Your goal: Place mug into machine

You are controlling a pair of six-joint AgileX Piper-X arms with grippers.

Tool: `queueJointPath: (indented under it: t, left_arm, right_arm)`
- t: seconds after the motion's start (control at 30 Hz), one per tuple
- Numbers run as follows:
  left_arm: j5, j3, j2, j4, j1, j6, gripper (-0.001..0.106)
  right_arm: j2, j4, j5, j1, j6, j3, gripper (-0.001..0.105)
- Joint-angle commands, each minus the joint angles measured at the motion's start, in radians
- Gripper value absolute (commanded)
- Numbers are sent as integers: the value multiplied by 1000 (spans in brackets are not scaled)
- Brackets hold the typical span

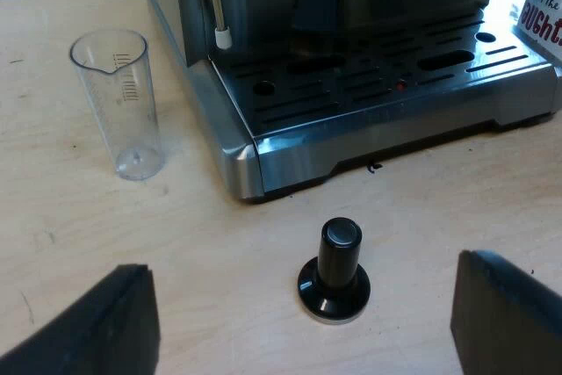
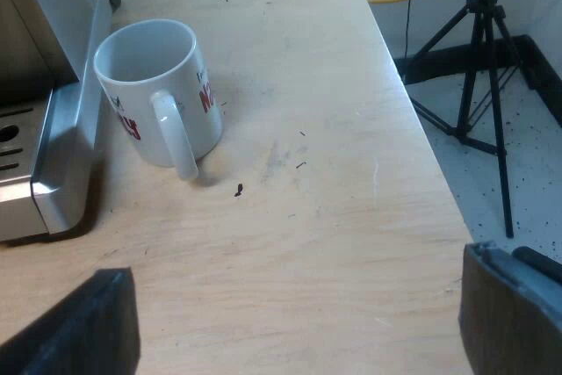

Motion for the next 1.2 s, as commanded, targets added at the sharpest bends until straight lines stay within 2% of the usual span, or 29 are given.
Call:
queueJointPath:
  t: [0.03,1.13,1.2]
  left_arm:
    - [-5,-5,-134,-18,1,-5,70]
    - [-5,-5,-134,-18,1,-5,70]
    - [16,-5,-134,-18,1,-5,70]
  right_arm:
    - [-41,-9,-4,1,-3,-1,94]
    - [-41,-9,-8,1,4,-1,94]
    - [-41,-9,-32,1,-8,-1,94]
